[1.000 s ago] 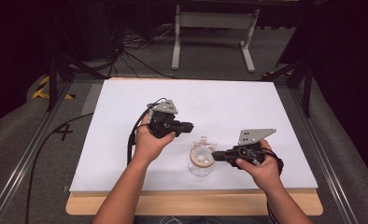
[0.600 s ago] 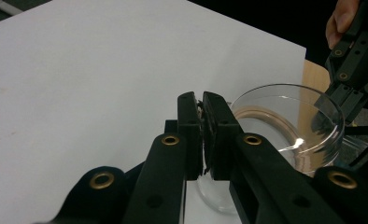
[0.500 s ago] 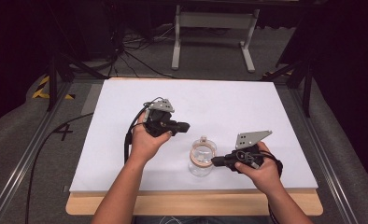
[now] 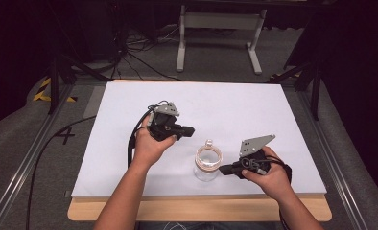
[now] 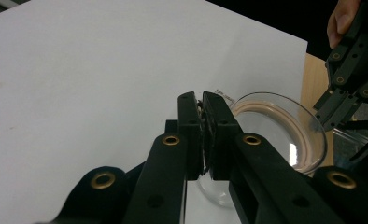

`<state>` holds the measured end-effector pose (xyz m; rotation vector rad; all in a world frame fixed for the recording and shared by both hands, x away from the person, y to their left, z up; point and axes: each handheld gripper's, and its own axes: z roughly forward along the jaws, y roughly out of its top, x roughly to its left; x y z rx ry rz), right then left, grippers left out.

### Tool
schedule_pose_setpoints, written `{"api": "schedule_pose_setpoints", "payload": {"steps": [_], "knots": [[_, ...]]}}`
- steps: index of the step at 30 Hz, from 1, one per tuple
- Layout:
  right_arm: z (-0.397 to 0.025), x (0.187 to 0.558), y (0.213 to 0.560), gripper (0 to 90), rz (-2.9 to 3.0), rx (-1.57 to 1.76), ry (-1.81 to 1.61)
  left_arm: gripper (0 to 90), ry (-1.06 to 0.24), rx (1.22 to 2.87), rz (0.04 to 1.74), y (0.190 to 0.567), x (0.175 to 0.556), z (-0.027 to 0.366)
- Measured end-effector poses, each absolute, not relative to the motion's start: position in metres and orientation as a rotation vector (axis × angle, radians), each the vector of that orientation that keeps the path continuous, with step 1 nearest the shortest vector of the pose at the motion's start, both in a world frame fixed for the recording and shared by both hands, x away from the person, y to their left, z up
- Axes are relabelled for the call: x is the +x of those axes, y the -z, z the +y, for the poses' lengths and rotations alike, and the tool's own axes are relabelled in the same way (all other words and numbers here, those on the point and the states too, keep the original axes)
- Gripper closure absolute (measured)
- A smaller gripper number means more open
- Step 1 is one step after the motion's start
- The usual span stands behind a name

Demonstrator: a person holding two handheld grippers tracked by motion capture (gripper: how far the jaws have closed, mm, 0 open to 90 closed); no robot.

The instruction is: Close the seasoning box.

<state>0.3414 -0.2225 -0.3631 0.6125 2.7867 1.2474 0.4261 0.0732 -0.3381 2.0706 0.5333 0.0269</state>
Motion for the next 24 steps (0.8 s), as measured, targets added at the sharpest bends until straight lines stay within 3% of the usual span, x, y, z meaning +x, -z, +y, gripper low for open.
{"api": "schedule_pose_setpoints", "payload": {"steps": [11, 16, 24], "knots": [[-0.228, 0.342, 0.358, 89.4, 2.740, 0.630, -1.307, 85.3, -0.030, 2.070, 0.541, 0.337, 0.425, 0.075], [-0.238, 0.345, 0.348, 82.6, 2.666, 0.658, -1.369, 82.3, -0.035, 2.068, 0.566, 0.336, 0.422, 0.081], [-0.252, 0.356, 0.335, 81.0, 2.607, 0.673, -1.391, 81.5, -0.065, 2.046, 0.610, 0.337, 0.415, 0.099]]}}
